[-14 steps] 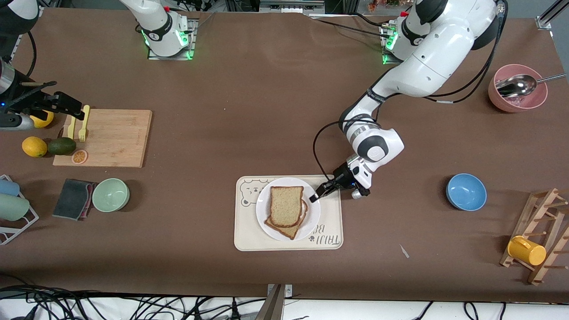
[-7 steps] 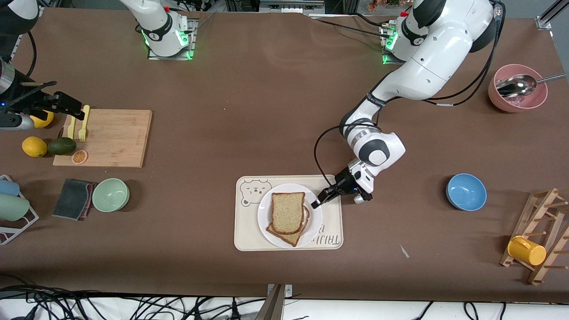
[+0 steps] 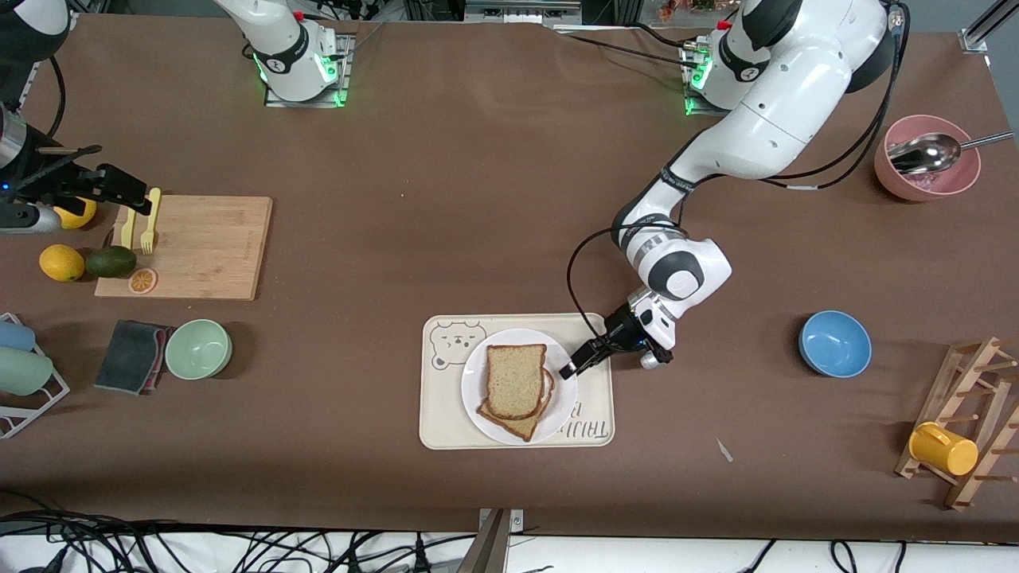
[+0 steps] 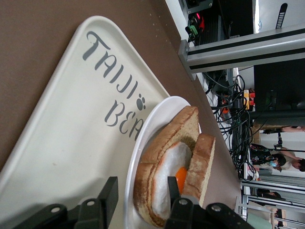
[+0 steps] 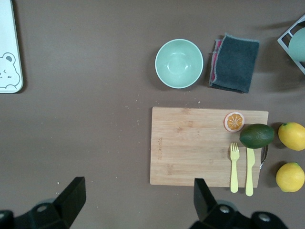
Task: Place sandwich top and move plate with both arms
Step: 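Open the left gripper and release the plate rim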
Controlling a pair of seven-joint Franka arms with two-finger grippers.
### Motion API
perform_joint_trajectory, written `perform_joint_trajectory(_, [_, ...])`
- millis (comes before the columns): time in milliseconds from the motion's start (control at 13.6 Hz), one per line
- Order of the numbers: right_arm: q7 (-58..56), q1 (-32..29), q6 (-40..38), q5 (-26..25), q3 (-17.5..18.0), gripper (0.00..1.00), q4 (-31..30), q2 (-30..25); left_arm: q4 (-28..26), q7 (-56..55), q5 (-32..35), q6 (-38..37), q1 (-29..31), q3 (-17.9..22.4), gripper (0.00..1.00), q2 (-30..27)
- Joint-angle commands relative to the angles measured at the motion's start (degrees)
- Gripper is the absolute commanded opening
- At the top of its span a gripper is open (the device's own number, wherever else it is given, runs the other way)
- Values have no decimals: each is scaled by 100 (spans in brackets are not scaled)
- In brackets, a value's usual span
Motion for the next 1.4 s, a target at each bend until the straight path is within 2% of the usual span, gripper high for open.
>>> perform_joint_trajectory(0, [-97,-61,-95,7,37,100,61,-28,-352,-177,-136,91,20,-17,49,-445])
perform_joint_trajectory(74, [-97,-61,-95,7,37,100,61,-28,-432,-204,-136,91,29,-17,51,-525])
perform_joint_trajectory(148, [-106,-61,-95,16,37,100,61,-28,-485,-204,-136,91,55,-17,61,-604])
perform_joint_trajectory(221, [-106,-61,-95,7,37,100,61,-28,-537,-204,-128,91,73,-17,84,-648])
perform_joint_trajectory(295, [-97,-61,-95,7,37,100,61,-28,-538,-204,-128,91,99,-17,94,-692])
perform_joint_trajectory(369, [-106,-61,-95,7,37,100,61,-28,-547,-204,-128,91,152,-17,99,-701])
perform_joint_trajectory(517, [-97,-61,-95,7,37,100,61,-28,-555,-213,-93,91,213,-26,99,-710])
perform_joint_trajectory(664, [-97,-61,-95,7,37,100,61,-28,-555,-596,309,82,328,-70,99,-728])
perform_joint_trajectory(959, [-97,-61,-95,7,37,100,61,-28,-459,-2660,2162,-119,433,-70,99,-754])
perform_joint_trajectory(1328, [-97,-61,-95,7,37,100,61,-28,-625,-4164,3876,-734,670,0,99,-1061])
